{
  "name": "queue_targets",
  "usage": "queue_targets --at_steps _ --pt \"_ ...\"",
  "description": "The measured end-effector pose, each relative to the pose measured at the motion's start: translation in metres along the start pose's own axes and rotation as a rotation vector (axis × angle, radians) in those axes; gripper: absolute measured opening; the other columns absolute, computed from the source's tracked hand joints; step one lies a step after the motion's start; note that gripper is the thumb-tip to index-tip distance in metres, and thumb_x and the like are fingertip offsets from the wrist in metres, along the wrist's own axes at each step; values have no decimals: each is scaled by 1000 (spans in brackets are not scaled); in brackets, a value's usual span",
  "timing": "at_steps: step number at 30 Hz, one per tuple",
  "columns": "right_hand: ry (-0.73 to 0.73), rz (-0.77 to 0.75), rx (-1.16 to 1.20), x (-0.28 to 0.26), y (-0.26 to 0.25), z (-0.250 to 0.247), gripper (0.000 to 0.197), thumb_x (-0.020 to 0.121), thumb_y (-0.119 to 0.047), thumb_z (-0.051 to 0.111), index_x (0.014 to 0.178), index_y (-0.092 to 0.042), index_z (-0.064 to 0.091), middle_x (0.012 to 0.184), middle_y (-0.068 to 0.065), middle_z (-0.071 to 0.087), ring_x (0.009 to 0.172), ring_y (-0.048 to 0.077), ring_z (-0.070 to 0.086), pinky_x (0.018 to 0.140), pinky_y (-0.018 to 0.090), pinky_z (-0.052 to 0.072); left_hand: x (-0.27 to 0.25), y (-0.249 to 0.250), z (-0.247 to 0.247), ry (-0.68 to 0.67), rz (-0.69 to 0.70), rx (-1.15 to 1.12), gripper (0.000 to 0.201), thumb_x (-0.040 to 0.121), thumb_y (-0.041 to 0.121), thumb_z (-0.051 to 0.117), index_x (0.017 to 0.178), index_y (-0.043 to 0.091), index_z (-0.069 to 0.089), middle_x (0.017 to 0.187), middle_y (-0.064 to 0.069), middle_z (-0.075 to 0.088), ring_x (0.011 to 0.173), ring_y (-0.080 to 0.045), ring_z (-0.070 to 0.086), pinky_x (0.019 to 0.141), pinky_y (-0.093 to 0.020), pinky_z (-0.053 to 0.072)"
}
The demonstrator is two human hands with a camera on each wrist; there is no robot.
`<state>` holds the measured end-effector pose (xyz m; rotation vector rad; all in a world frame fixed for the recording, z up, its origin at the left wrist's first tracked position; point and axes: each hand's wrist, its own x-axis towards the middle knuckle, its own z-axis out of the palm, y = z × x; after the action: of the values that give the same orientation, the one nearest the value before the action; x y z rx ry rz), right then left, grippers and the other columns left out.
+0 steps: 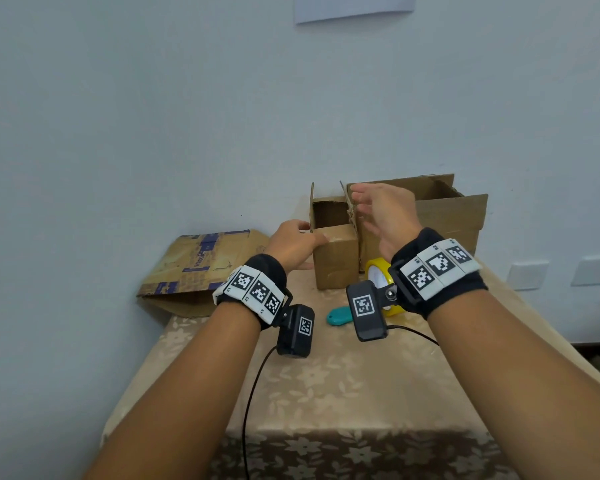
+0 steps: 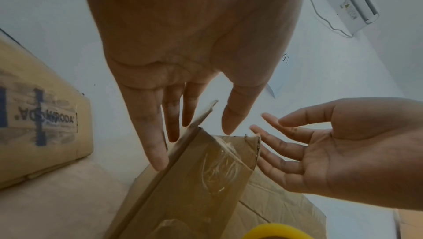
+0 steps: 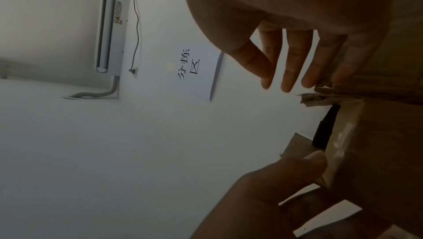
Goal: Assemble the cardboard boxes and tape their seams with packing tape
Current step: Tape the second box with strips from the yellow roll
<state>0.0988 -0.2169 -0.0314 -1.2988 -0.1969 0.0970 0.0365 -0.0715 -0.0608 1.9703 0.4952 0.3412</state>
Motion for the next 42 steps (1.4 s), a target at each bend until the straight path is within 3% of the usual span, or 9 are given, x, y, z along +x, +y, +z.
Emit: queue_targets --at_steps 9,18,26,30,33,35,38,40,42 --pt "16 -78 28 -7 0 11 32 96 3 47 95 -14 74 95 3 76 90 15 69 70 21 53 -4 2 -27 65 45 6 39 97 21 67 135 15 58 126 -6 62 109 -21 64 85 -38 63" --pt "-207 4 137 -31 9 47 26 101 4 45 104 -2 71 101 18 77 96 29 76 87 37 63 -14 -9 -55 162 72 -13 23 94 18 70 117 12 66 110 -7 69 91 -15 71 86 -36 63" --pt "-307 60 34 -34 37 84 28 102 -2 46 112 -7 72 105 10 78 104 22 74 90 32 59 -13 -18 -82 300 117 88 4 92 24 68 95 27 69 104 3 71 103 -17 67 97 -40 55" --pt "-362 162 -103 -36 51 98 30 101 -4 52 125 -14 69 121 4 67 114 16 60 79 25 47 -10 -36 -102 416 33 262 26 92 33 64 115 23 69 117 4 68 115 -20 61 98 -36 48" --pt "-405 317 -208 -37 64 104 22 102 -9 57 122 -16 59 99 -1 59 87 11 55 63 27 42 -6 -52 -118 437 -110 468 39 93 42 60 127 25 62 131 -2 61 129 -30 46 104 -42 34" --pt "-417 414 -258 -35 75 110 22 100 -15 63 121 -15 56 94 2 61 84 15 57 60 31 42 -2 -63 -128 411 -192 527 46 83 48 60 122 23 62 131 -5 61 126 -34 47 99 -43 33" --pt "-412 487 -228 -33 86 120 43 92 -23 72 130 -10 55 104 14 72 91 28 69 78 42 57 -3 -74 -137 405 -280 560 57 75 51 64 124 20 57 133 -9 60 124 -36 49 93 -43 36" --pt "-402 514 -195 -30 89 121 55 89 -25 75 138 -13 52 120 16 70 108 32 67 95 51 54 -4 -80 -143 422 -321 567 64 83 48 66 138 19 50 140 -12 54 130 -38 45 101 -47 39" --pt "-393 532 -163 -30 89 116 52 90 -26 76 136 -13 54 121 15 68 110 31 66 98 50 54 -4 -84 -147 411 -350 555 70 83 48 66 143 18 46 143 -13 52 132 -39 44 109 -49 39"
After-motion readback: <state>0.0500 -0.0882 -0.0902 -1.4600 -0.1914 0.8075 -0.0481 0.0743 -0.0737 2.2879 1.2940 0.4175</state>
